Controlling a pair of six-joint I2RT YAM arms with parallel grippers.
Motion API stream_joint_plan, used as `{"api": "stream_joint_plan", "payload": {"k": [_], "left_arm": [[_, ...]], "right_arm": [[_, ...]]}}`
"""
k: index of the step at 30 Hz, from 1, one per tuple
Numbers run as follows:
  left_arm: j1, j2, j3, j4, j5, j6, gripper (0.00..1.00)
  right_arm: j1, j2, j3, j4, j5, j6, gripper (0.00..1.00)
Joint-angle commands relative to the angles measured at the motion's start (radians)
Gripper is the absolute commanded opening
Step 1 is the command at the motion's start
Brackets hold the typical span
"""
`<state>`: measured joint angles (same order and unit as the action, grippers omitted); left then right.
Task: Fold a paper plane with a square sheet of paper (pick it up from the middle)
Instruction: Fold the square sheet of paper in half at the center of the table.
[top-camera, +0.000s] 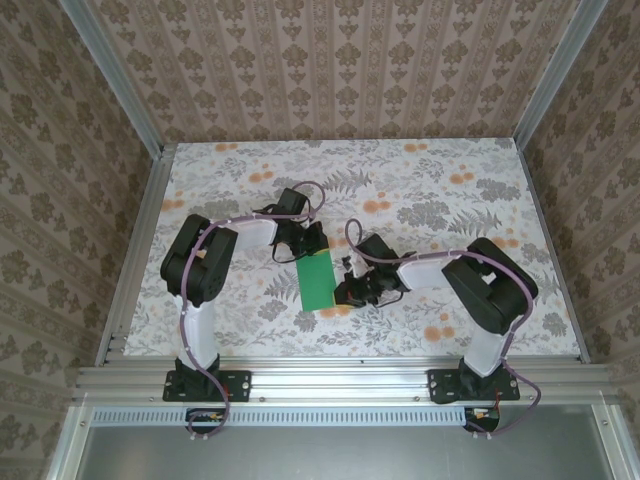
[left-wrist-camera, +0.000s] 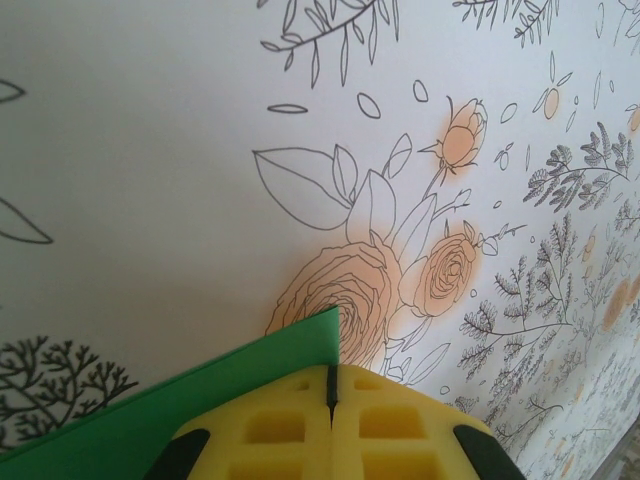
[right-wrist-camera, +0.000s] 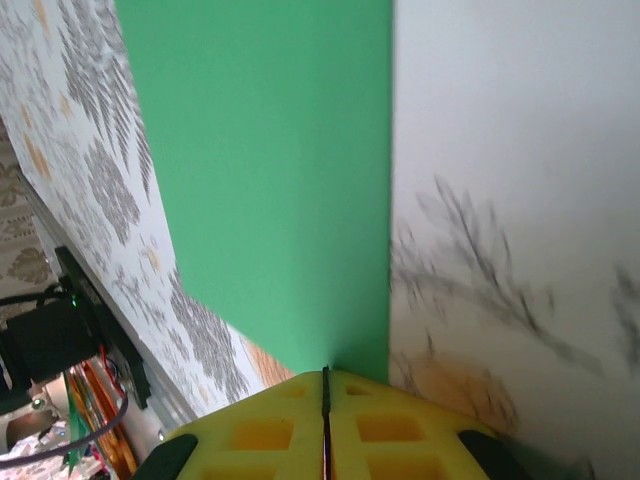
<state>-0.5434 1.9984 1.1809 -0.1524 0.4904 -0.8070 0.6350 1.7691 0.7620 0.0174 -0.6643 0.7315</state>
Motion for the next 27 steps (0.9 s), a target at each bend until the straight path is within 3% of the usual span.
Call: {"api": "stream_joint_plan", "payload": {"k": [1, 5, 13, 27], "left_arm": [[-0.003, 0.058, -0.021, -0.09, -0.107, 0.019, 0.03], [-0.005, 0.058, -0.018, -0.095, -0.107, 0.017, 0.03], [-0.01, 0.06, -0.009, -0.098, -0.098, 0.006, 0.03], [-0.013, 0.062, -0.005, -0.104, -0.101, 0.008, 0.03]], "right_arm": [[-0.008, -0.047, -0.004, -0.136, -0.016, 0.043, 0.11], [-0.041, -0.066, 0.144, -0.136, 0.024, 0.042, 0.13], [-0.112, 0.148, 0.346, -0.128, 0.087, 0.007, 0.11], [-0.116, 0.25, 0.361, -0.106, 0.046, 0.0, 0.11]]}}
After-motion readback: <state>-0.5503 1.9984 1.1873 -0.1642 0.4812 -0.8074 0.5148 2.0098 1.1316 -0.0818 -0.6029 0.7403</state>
